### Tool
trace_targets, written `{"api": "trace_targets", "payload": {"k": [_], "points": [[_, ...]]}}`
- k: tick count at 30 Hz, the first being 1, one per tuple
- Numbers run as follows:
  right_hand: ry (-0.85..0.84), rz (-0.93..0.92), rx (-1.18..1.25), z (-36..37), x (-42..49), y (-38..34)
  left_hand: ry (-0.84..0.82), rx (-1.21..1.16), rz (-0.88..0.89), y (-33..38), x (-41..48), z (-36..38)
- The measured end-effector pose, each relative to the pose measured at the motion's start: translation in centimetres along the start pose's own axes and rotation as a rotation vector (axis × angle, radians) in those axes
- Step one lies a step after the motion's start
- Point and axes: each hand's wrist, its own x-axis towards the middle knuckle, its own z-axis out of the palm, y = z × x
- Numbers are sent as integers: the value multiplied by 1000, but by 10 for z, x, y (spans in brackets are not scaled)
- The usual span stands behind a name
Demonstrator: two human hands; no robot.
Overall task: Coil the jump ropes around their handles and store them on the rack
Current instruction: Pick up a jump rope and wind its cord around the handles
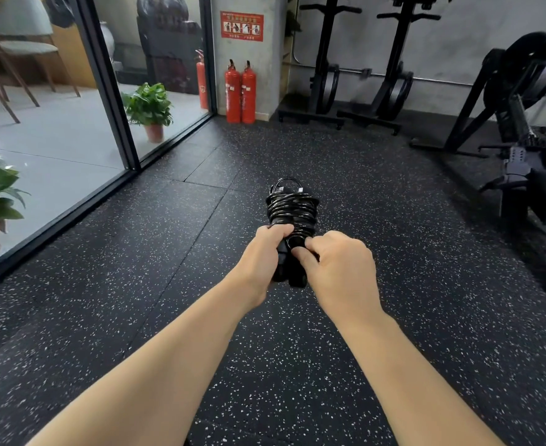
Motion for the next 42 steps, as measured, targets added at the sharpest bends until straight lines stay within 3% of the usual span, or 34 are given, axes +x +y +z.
{"api": "trace_targets", "payload": {"k": [12,18,23,27,34,42], "points": [[-51,-114,-171,6,-1,-6,143,-209,-106,-7,9,-4],[-28,-61,-259,9,0,-12,91,-306,-235,-1,9,0],[-53,-142,-343,7,-3,-13,63,-349,-299,-5,6,-1],[-25,-117,-315,7,-4,-13,62,-286,-288,-4,5,-1],[185,-29,-177,6,0,-4,29,-342,-260,3,7,11],[88,12,-27,-2,-2,9,-6,-290,-193,3,4,17]]}}
